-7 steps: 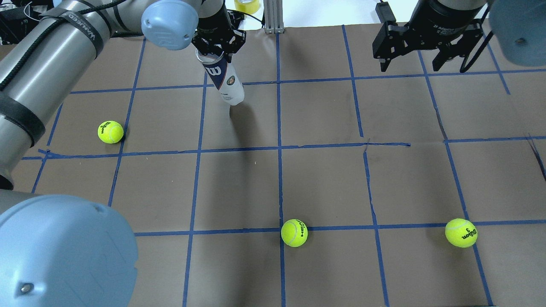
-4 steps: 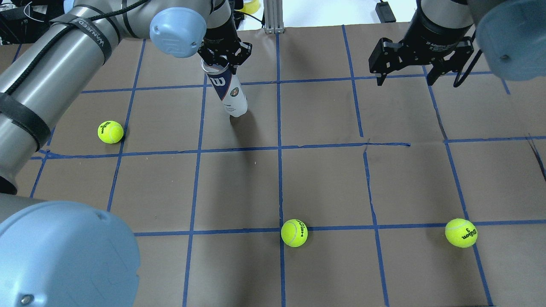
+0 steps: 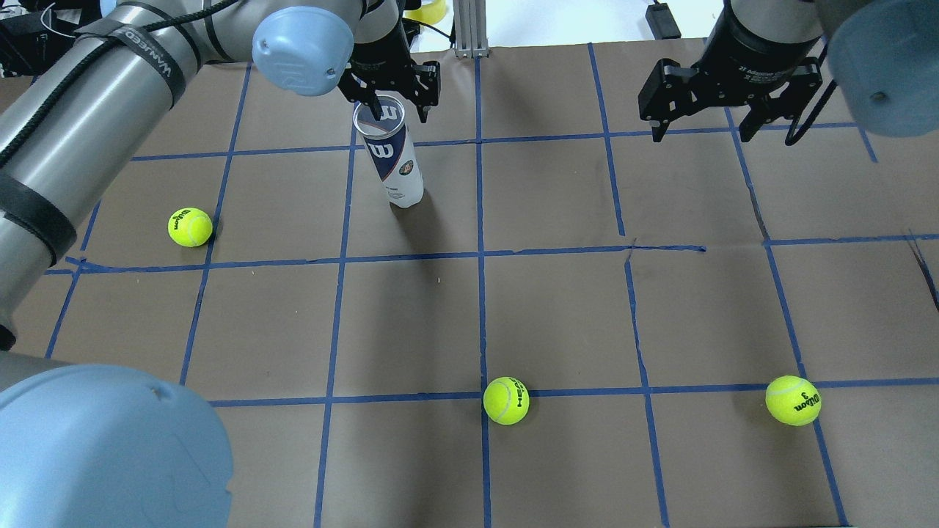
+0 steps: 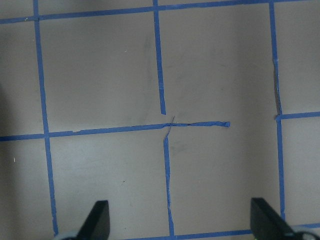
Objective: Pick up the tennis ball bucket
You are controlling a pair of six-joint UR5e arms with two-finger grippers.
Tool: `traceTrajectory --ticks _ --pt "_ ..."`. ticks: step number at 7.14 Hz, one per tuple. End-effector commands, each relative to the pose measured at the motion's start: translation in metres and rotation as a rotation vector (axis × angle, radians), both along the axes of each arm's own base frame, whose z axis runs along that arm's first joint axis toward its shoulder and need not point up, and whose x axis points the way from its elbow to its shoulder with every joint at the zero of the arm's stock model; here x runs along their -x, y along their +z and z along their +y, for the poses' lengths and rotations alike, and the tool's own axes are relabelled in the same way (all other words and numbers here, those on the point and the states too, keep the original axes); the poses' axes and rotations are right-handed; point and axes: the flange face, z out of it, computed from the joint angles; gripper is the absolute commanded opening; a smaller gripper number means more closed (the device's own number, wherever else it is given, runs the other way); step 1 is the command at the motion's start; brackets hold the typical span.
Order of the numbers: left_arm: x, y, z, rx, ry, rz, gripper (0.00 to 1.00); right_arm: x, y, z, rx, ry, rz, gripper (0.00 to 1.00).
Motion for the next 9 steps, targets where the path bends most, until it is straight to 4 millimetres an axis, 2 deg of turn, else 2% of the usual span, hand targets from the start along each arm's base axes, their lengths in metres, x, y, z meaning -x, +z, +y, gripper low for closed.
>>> traceTrajectory --ticks 1,2,3,4,5,6,7,9 --pt "-0.013 0.058 0.02 -0.012 0.014 -0.008 1.0 -0.004 0.016 0.0 0.03 0.007 -0.009 1.0" --pt "-0.037 0.092 0.032 -0.046 0.045 -0.017 1.0 -0.012 0.019 0.001 0.038 0.014 -0.08 1.0" --pt "-0.076 0.118 0.039 -0.027 0.101 -0.03 1.0 -0.011 0.019 0.001 0.038 0.011 -0.071 1.0" --pt "-0.107 0.128 0.043 -0.017 0.148 -0.024 1.0 0.001 0.02 0.002 0.041 -0.002 0.049 1.0" --pt "-0.126 0.128 0.052 -0.024 0.169 -0.035 1.0 0.004 0.025 0.006 0.049 -0.006 0.065 1.0" --pt "-0.135 0.13 0.078 -0.045 0.182 -0.043 1.0 0.001 0.027 0.007 0.055 -0.006 0.054 1.0" --pt "-0.142 0.116 0.095 -0.067 0.207 -0.039 1.0 -0.008 0.025 0.008 0.043 0.006 -0.03 1.0" --pt "-0.141 0.101 0.117 -0.072 0.212 -0.042 1.0 0.001 0.026 0.007 0.046 0.002 0.019 1.0"
